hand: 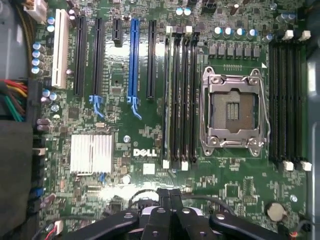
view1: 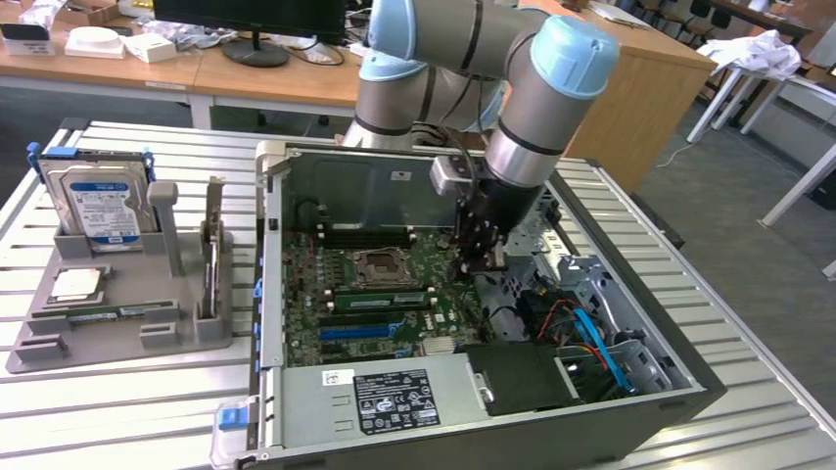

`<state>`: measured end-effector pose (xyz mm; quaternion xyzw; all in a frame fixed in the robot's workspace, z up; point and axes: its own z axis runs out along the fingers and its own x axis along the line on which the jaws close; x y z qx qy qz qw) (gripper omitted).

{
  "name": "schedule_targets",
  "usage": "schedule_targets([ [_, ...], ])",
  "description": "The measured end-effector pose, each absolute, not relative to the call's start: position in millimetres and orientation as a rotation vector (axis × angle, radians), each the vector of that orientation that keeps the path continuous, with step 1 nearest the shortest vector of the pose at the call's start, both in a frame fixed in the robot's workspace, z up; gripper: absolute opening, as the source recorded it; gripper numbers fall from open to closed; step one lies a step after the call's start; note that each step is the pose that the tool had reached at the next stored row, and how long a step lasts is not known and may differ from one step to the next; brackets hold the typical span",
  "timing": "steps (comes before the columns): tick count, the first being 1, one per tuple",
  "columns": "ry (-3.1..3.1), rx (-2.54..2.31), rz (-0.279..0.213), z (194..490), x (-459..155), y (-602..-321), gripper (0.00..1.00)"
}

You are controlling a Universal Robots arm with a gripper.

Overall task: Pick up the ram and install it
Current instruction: 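Insert the ram into the slot, then press down the ram until it locks into place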

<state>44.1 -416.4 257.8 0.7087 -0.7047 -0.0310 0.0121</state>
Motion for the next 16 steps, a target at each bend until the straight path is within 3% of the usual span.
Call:
schedule_targets([
  [16,-2.198,2.211,-0.099,270.4,40.5,-416.4,0.1],
])
